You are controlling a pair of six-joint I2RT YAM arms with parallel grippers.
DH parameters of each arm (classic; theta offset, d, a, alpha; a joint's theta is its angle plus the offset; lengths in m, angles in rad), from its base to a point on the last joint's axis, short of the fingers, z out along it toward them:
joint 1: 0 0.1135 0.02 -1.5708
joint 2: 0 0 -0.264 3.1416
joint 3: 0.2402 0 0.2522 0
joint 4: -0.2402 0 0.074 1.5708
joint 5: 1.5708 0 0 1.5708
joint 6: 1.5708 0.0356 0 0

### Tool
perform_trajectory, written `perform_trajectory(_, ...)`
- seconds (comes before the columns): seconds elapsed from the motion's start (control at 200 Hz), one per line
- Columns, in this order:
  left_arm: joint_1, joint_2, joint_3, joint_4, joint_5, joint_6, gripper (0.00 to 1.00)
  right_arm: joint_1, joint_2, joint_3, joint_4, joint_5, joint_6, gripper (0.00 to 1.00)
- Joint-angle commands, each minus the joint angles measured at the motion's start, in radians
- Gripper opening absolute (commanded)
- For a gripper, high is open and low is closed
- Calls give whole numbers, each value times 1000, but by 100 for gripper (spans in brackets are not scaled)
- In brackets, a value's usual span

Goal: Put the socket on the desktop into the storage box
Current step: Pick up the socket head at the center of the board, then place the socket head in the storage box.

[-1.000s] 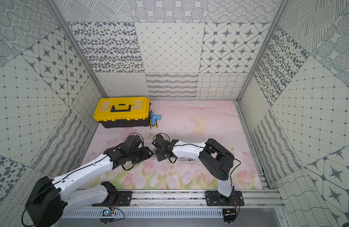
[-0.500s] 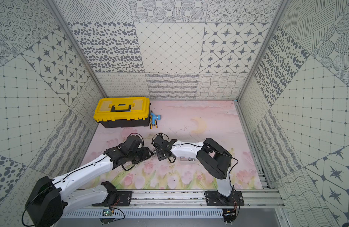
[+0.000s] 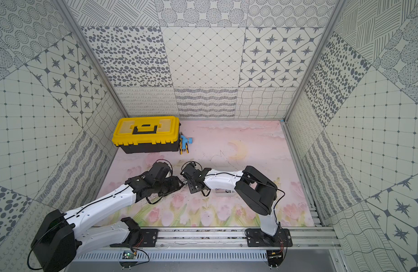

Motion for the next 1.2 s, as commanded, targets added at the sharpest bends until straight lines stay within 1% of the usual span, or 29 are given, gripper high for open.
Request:
perform_trajectory(0.0,9,0,12,29,11,1,56,0,39,17,-4,18,31,31)
perform_trajectory(0.065,11,-4,12,27,9,2,56,0,33,11,-5,14,36,23)
perform_trajectory(0.18,11,-3,12,31,9,5,57,1,6,-2,-6,18,33,14)
perform_trajectory(0.31,11,-1,10,42,20,7,56,10,-53,-17,-6,33,19,6)
perform_trajectory(0.435,11,-2,7,58,29,14,57,31,-150,-44,-6,58,4,1)
perform_trajectory(0.525,11,2,17,55,32,17,57,47,-242,-70,-12,81,6,0)
perform_trajectory(0.67,11,11,37,62,45,26,56,52,-437,-148,-25,133,30,0)
perform_trajectory(0.86,11,55,65,86,74,31,55,37,-671,-244,-109,207,69,0)
perform_trajectory(0.935,10,73,71,98,88,33,54,-6,-749,-278,-154,197,101,0)
perform_trajectory(1.07,-6,84,73,113,90,40,53,-107,-861,-349,-195,131,131,0)
perform_trajectory(1.196,-33,99,80,119,75,42,53,-180,-899,-373,-224,78,130,0)
